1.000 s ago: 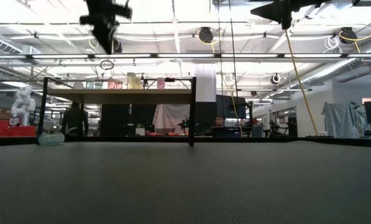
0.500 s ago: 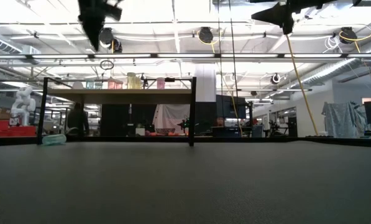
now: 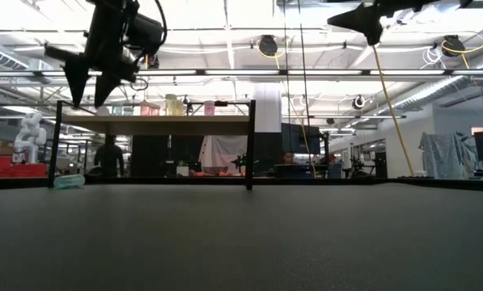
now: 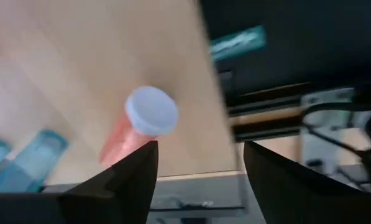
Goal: Pick and place medicine bottles onto shelf by color
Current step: Adjust the pill bottles on the shelf
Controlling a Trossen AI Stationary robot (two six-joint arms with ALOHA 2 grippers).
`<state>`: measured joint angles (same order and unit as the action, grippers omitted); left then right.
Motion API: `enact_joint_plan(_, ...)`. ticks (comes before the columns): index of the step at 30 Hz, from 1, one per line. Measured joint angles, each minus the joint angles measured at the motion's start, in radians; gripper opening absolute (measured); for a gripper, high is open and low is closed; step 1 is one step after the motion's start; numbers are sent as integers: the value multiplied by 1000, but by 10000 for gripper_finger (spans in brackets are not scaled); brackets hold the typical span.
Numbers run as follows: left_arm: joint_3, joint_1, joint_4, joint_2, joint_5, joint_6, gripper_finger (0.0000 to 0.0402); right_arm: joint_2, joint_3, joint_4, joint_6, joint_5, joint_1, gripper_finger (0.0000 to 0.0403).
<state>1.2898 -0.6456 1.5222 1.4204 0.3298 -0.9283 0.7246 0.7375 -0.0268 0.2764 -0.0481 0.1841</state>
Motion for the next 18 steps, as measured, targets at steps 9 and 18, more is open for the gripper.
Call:
enact_joint_plan(9,-14,4,-93,0,65,-16,239,0,0,-19,-11,-1,-23,224)
enact_joint_plan(18,26,24,-200,0,106,-172,239,0,0,-18,-27,-2,-23,224)
